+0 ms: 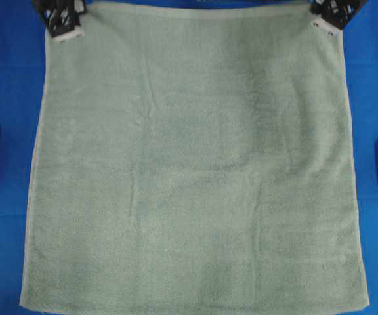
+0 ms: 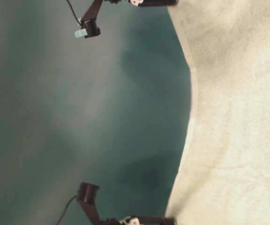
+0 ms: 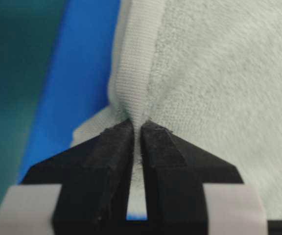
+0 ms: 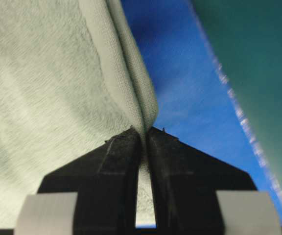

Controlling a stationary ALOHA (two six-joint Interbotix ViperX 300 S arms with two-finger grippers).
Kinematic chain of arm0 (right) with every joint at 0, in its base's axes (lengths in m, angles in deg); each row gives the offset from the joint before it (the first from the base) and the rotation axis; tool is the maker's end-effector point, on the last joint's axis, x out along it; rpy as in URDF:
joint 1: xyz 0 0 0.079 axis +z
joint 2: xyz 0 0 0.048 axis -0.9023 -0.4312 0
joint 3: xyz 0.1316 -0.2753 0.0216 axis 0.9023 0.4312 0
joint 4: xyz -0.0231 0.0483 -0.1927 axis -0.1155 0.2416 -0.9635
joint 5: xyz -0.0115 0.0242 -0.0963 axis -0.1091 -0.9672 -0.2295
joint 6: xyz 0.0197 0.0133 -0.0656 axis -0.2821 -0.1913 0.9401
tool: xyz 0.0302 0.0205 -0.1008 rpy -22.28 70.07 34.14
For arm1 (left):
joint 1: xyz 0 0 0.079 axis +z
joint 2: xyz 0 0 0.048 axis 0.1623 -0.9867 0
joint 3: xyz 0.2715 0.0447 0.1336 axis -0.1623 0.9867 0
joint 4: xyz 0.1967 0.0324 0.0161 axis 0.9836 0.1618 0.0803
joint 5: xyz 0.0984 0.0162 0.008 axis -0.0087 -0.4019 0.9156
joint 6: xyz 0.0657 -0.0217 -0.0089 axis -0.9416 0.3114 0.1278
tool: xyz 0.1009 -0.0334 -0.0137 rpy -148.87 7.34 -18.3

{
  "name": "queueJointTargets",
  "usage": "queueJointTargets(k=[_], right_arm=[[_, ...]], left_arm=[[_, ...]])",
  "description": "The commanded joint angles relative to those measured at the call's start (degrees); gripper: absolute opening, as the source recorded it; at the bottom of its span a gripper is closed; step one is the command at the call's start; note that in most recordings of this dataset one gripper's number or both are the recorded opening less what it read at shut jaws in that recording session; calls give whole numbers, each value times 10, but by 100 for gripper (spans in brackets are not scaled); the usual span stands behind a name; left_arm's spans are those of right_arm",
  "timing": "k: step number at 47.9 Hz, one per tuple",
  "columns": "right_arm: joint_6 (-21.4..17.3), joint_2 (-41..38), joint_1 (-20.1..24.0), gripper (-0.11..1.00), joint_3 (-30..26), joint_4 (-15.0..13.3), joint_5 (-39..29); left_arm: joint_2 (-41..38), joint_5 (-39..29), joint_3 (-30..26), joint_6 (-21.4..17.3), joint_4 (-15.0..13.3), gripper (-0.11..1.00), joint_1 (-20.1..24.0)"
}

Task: Fold a bath towel.
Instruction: 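Grasp the far towel corners with left and right grippers, then lift the far edge and fold it toward the near edge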

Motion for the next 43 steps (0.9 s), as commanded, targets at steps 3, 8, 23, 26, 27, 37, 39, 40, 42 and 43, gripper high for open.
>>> queueJointTargets(k=[3, 8, 23, 26, 27, 37, 39, 40, 42, 43], right_arm=[[-25, 26, 26, 7, 12, 2, -6], [-66, 48, 66, 7, 47, 1, -22], [-286, 165, 323, 7, 180, 2, -22], [-353, 182, 394, 7, 195, 2, -18], [-378, 185, 417, 7, 199, 1, -16], [-621, 183, 650, 7, 205, -32, 36], [-666, 172, 687, 7, 200, -40, 45], [-687, 166, 705, 7, 197, -44, 48], [-728, 152, 739, 7, 188, -53, 54], [-746, 144, 755, 7, 183, -56, 56]], left_arm=[[32, 6, 24, 19, -1, 3, -11], [60, 12, 70, 67, -2, 3, -51], [162, 38, 208, 211, -10, 3, -306], [174, 49, 222, 275, -10, 3, -365], [178, 54, 227, 299, -9, 3, -383], [183, 99, 242, 512, 2, 3, -577], [177, 105, 238, 541, 2, 3, -610], [172, 106, 236, 553, 2, 3, -625], [164, 107, 229, 577, 2, 3, -654], [158, 107, 226, 588, 2, 3, -667]])
